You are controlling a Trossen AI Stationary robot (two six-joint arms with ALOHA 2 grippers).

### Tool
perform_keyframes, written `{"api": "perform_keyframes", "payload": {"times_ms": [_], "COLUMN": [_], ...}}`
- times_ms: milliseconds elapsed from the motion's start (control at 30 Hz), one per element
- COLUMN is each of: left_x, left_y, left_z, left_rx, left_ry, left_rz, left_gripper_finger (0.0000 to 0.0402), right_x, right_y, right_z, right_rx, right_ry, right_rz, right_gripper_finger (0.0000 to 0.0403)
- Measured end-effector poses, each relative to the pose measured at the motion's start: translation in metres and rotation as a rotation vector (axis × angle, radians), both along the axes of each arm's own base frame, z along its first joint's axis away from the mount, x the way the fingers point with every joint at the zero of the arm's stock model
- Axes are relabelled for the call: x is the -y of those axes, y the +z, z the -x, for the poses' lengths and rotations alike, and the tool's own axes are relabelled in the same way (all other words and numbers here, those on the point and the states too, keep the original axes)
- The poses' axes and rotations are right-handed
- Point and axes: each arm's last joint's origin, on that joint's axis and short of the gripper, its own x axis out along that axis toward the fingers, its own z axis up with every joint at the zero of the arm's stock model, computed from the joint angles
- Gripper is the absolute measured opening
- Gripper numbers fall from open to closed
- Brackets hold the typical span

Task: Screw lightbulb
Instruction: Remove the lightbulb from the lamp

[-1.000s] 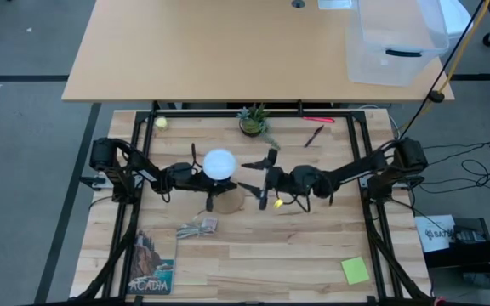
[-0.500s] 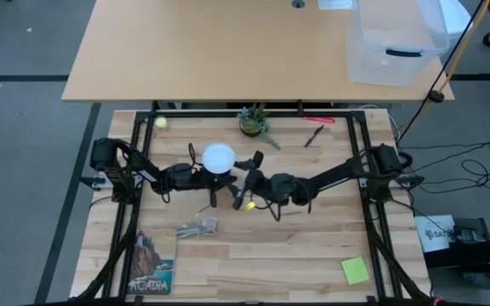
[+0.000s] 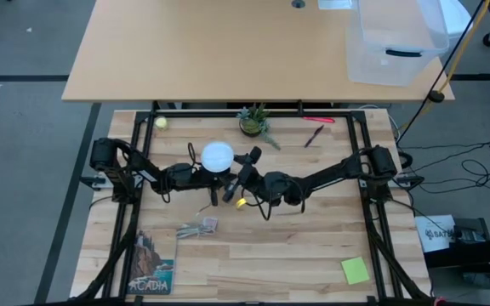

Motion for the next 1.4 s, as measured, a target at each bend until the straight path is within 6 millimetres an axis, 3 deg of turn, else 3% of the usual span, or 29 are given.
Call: {"api": "perform_keyframes", "payload": {"times_ms": [200, 500, 867, 1400], "left_x": [0.000, 0.000, 0.001, 0.004], "left_y": [0.000, 0.000, -0.001, -0.001], "left_z": [0.000, 0.000, 0.000, 0.000], "left_rx": [-0.001, -0.002, -0.007, -0.016], "left_ry": [-0.003, -0.005, -0.047, -0.134], "left_rz": [0.001, -0.002, -0.003, 0.009], "left_gripper_finger": [0.0022, 0.0022, 0.0022, 0.0022], "right_x": [0.005, 0.013, 0.016, 0.047], "right_y": [0.001, -0.001, -0.003, 0.019], "right_z": [-0.001, -0.004, -0.005, 0.010], "right_rx": [-0.015, -0.043, -0.106, -0.260], "right_ry": [-0.007, 0.066, 0.129, 0.431], "right_rz": [0.022, 0.039, 0.064, 0.087], "right_gripper_finger": [0.0257, 0.0202, 0.0196, 0.0174]}}
